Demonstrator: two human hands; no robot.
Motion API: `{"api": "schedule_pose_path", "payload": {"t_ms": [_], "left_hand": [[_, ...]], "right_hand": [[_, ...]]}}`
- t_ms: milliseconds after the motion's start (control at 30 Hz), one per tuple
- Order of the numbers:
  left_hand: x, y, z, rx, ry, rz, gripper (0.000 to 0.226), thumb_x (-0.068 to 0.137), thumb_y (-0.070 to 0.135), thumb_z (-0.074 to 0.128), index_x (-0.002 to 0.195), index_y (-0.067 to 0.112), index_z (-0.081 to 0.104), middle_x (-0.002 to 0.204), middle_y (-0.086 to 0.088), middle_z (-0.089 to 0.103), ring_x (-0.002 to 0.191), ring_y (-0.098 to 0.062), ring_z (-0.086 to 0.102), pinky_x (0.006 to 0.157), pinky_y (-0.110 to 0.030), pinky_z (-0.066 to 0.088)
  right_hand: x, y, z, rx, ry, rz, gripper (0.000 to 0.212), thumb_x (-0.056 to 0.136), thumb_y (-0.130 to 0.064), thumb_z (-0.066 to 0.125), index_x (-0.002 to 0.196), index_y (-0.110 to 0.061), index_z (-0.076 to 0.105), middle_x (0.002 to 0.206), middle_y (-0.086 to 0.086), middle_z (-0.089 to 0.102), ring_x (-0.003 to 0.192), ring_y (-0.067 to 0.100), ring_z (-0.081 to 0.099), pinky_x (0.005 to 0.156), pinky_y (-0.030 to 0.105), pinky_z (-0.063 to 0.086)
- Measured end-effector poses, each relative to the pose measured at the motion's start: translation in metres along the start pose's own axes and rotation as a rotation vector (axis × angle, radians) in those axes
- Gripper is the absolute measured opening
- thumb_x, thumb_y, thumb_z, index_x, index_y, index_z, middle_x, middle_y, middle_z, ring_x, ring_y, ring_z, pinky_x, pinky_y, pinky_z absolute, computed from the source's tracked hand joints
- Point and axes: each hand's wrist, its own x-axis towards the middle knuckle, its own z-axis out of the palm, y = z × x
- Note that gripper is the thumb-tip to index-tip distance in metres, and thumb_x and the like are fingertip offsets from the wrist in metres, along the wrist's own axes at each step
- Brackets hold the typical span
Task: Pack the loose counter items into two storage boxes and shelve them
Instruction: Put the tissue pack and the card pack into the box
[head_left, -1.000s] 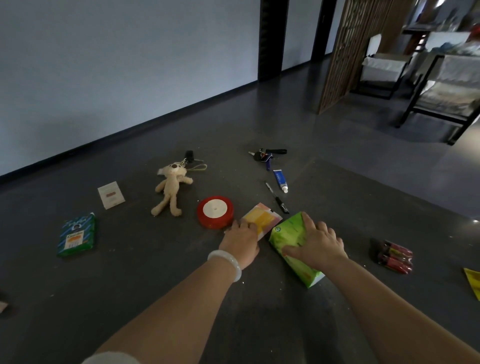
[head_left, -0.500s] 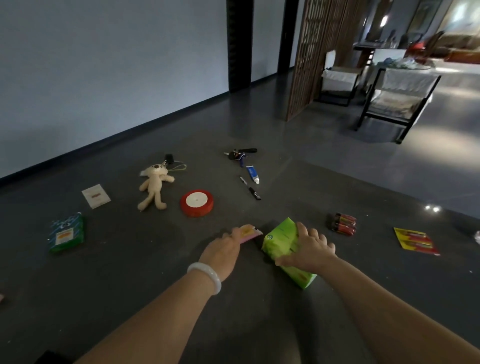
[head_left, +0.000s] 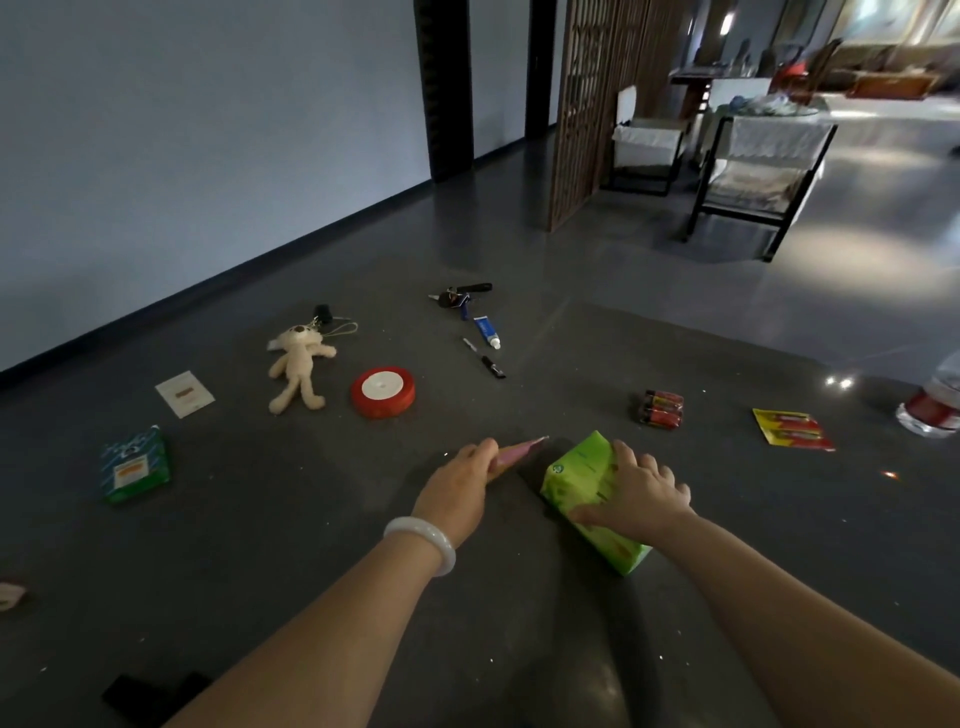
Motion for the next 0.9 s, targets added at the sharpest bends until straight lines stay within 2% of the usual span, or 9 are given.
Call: {"api": "schedule_pose_path", "payload": {"t_ms": [100,300,400,467,567,600,733,800,900], "left_hand": [[-0.007,0.017,0.002,-0.041,0.024,-0.008,0.028,0.092,-0.004,0.047,0.103,0.021,0.041,0.115,-0.002,0.055,0.098,-0.021,0.058,0.073,-0.03,0.044],[-0.024,0.046,0.015,-0.084,0.013,-0.04,0.02,0.094,0.007,0.054,0.094,0.019,0.039,0.105,-0.005,0.053,0.087,-0.019,0.055,0.072,-0.03,0.044],[-0.04,0.075,0.027,-0.106,0.058,-0.065,0.021,0.095,0.014,0.058,0.092,0.021,0.038,0.096,0.001,0.05,0.079,-0.009,0.048,0.064,-0.018,0.035],[-0.051,0.097,0.034,-0.137,0.071,-0.09,0.018,0.095,0.018,0.059,0.094,0.022,0.042,0.097,0.003,0.052,0.081,-0.008,0.051,0.066,-0.018,0.038],[-0.063,0.132,0.04,-0.194,0.081,-0.14,0.015,0.094,0.018,0.062,0.107,0.016,0.056,0.108,0.001,0.06,0.097,-0.014,0.059,0.083,-0.029,0.05],[-0.066,0.143,0.042,-0.213,0.094,-0.152,0.015,0.093,0.016,0.063,0.108,0.014,0.06,0.108,0.0,0.062,0.097,-0.015,0.061,0.084,-0.03,0.051],[-0.079,0.189,0.045,-0.323,0.169,-0.173,0.011,0.093,0.012,0.062,0.102,0.012,0.067,0.096,0.001,0.063,0.088,-0.012,0.06,0.069,-0.014,0.041],[-0.081,0.214,0.044,-0.381,0.2,-0.16,0.011,0.094,0.01,0.06,0.102,0.012,0.066,0.093,0.003,0.062,0.087,-0.011,0.059,0.064,-0.012,0.039],[-0.077,0.253,0.042,-0.528,0.228,-0.146,0.024,0.094,0.002,0.053,0.11,0.015,0.064,0.104,0.001,0.062,0.095,-0.013,0.058,0.076,-0.02,0.043]], "right_hand": [[-0.013,0.015,-0.001,0.002,0.001,0.004,0.117,0.065,-0.07,0.071,0.153,-0.027,0.006,0.152,0.007,0.029,0.139,0.033,0.03,0.109,0.05,0.028],[-0.035,0.043,-0.001,0.001,0.004,0.004,0.116,0.064,-0.07,0.071,0.152,-0.027,0.007,0.151,0.007,0.03,0.138,0.032,0.03,0.109,0.048,0.029],[-0.053,0.072,-0.008,0.003,0.011,-0.004,0.117,0.064,-0.07,0.071,0.152,-0.027,0.007,0.152,0.007,0.029,0.139,0.032,0.029,0.109,0.049,0.029],[-0.065,0.095,-0.014,0.005,0.018,-0.018,0.116,0.065,-0.07,0.071,0.152,-0.027,0.008,0.153,0.007,0.029,0.139,0.032,0.03,0.109,0.05,0.029],[-0.083,0.126,-0.028,0.039,0.056,-0.05,0.116,0.065,-0.069,0.072,0.152,-0.026,0.009,0.152,0.006,0.03,0.139,0.031,0.03,0.11,0.051,0.028],[-0.089,0.135,-0.034,0.056,0.073,-0.061,0.116,0.064,-0.068,0.073,0.152,-0.025,0.009,0.152,0.006,0.03,0.139,0.031,0.031,0.11,0.051,0.028],[-0.114,0.164,-0.062,0.106,0.197,-0.126,0.11,0.062,-0.069,0.073,0.146,-0.02,0.021,0.146,0.004,0.038,0.134,0.029,0.037,0.108,0.047,0.03],[-0.127,0.18,-0.079,0.122,0.253,-0.154,0.108,0.061,-0.07,0.073,0.143,-0.018,0.025,0.142,0.003,0.041,0.131,0.028,0.039,0.107,0.046,0.031],[-0.146,0.212,-0.11,0.135,0.337,-0.166,0.108,0.06,-0.07,0.073,0.143,-0.02,0.026,0.14,0.002,0.042,0.13,0.028,0.038,0.107,0.047,0.031]]}}
